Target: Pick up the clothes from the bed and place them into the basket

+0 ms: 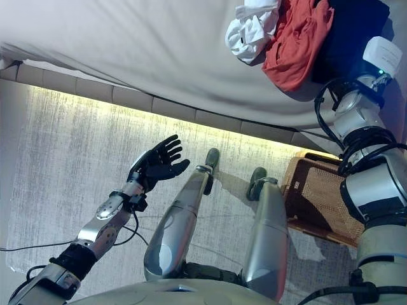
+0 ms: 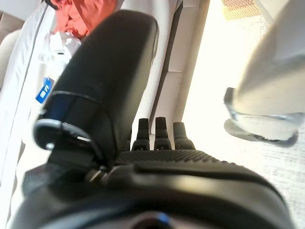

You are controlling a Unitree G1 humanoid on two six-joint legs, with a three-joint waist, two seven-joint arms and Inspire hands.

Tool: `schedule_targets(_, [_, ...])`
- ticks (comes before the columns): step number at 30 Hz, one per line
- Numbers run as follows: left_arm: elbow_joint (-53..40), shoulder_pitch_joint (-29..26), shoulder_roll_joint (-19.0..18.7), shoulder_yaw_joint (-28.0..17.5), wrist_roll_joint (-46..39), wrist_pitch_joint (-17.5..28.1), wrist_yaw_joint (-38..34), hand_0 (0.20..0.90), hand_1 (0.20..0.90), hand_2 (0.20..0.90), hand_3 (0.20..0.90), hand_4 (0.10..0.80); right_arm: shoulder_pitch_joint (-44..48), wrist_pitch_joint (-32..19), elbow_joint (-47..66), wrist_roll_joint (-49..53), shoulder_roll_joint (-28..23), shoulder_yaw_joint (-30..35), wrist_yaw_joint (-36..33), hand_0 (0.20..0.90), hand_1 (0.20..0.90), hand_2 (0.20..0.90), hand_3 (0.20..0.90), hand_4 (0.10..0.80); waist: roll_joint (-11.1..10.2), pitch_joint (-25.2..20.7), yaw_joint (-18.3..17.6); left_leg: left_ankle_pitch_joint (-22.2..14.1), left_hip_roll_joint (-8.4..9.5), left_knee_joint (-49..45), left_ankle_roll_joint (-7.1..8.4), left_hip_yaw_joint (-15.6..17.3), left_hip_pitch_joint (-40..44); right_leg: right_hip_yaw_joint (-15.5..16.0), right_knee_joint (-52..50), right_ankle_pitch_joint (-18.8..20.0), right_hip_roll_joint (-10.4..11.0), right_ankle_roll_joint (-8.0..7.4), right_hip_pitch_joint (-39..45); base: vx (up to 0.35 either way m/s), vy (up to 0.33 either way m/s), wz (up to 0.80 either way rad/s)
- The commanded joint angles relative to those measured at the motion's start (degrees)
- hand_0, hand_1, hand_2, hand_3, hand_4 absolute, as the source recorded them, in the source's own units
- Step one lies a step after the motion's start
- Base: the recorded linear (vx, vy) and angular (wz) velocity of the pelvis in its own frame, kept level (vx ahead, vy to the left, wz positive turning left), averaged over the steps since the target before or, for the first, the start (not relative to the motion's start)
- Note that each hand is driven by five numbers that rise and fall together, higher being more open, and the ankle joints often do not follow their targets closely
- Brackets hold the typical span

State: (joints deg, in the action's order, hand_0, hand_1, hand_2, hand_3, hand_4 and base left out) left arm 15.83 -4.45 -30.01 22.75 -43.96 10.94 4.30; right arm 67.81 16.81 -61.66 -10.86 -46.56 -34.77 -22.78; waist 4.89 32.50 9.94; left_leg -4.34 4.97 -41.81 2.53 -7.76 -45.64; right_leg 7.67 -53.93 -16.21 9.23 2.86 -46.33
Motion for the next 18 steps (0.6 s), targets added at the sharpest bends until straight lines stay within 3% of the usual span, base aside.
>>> schedule_targets(1, [-7.82,3.53,-2.34,-2.48,-3.23,6.63,0.85,0.9,0.9,0.9,0.9,0.8,8.91,2.59,-1.72,-3.2,-9.48,-5.79,-2.08,0.9,0.9,0.9,0.9,0.8,2.91,-2.71,1.47,-10.55,0.14,-10.45,-3.97,5.4,-1.53,2.48,-2.1,-1.46,-1.83,-0.22,0.61,-0.025,-0.061,0.02])
schedule_targets(7, [-11.19,4.61,-2.94,-5.01,-6.62,7.63,2.82,0.9,0.9,0.9,0.9,0.8,12.74,1.95,-2.19,-0.74,-10.9,-8.56,-1.09,0.9,0.9,0.9,0.9,0.8,3.87,-2.71,2.21,-11.23,0.61,-13.92,-4.46,5.43,-6.92,2.59,-6.26,-2.25,-1.6,-0.07,-5.35,-0.023,-0.049,0.03])
schedule_targets(10, [-12.51,4.61,-3.51,-5.5,-6.7,6.76,2.68,0.9,0.9,0.9,0.9,0.8,14.3,-0.99,-1.88,2.5,-11.16,-9.48,0.02,0.9,0.9,0.9,0.9,0.8,4.26,-2.71,2.52,-11.6,0.71,-15.46,-4.53,5.81,-8.55,2.93,-7.71,-2.5,-1.24,0.03,-6.99,-0.01,-0.03,0.01])
schedule_targets(11, [-12.54,4.93,-3.56,-5.89,-6.98,6.55,3.01,0.9,0.9,0.9,0.9,0.8,14.7,-2.9,-1.74,5.08,-11.21,-9.46,0.22,0.862,0.862,0.862,0.856,0.756,4.38,-2.71,2.62,-11.74,0.77,-15.92,-4.41,5.85,-8.78,2.98,-8.19,-2.71,-1.16,0.11,-7.2,0.014,-0.017,0.05])
schedule_targets(12, [-12.47,5.08,-3.64,-6.01,-7.22,6.49,3.24,0.9,0.9,0.9,0.9,0.8,14.78,-3.91,-1.59,6.12,-11.23,-9.17,0.42,0.681,0.681,0.681,0.645,0.545,4.39,-2.71,2.63,-11.84,0.79,-16.04,-4.39,5.88,-8.75,3.0,-8.35,-2.85,-1.14,0.14,-7.17,0.028,-0.008,0.06])
schedule_targets(13, [-12.27,5.64,-3.85,-6.45,-7.73,6.47,4.1,0.9,0.9,0.9,0.9,0.8,13.99,-5.91,-0.28,7.16,-11.42,-7.94,0.7,0.3,0.3,0.3,0.2,0.1,4.34,-2.71,2.53,-12.04,0.66,-16.24,-4.34,5.94,-8.5,3.04,-8.49,-3.06,-1.21,0.18,-6.88,0.028,-0.006,0.05])
schedule_targets(18, [-12.04,7.49,-4.27,-7.85,-8.36,6.58,6.11,0.9,0.9,0.9,0.9,0.8,10.57,-8.43,4.07,8.05,-12.28,-4.51,-1.83,0.3,0.3,0.3,0.2,0.1,3.73,-2.71,2.43,-12.23,0.83,-16.26,-4.2,5.76,-6.11,3.46,-7.89,-3.41,-1.5,0.13,-4.24,0.041,0.017,-0.09])
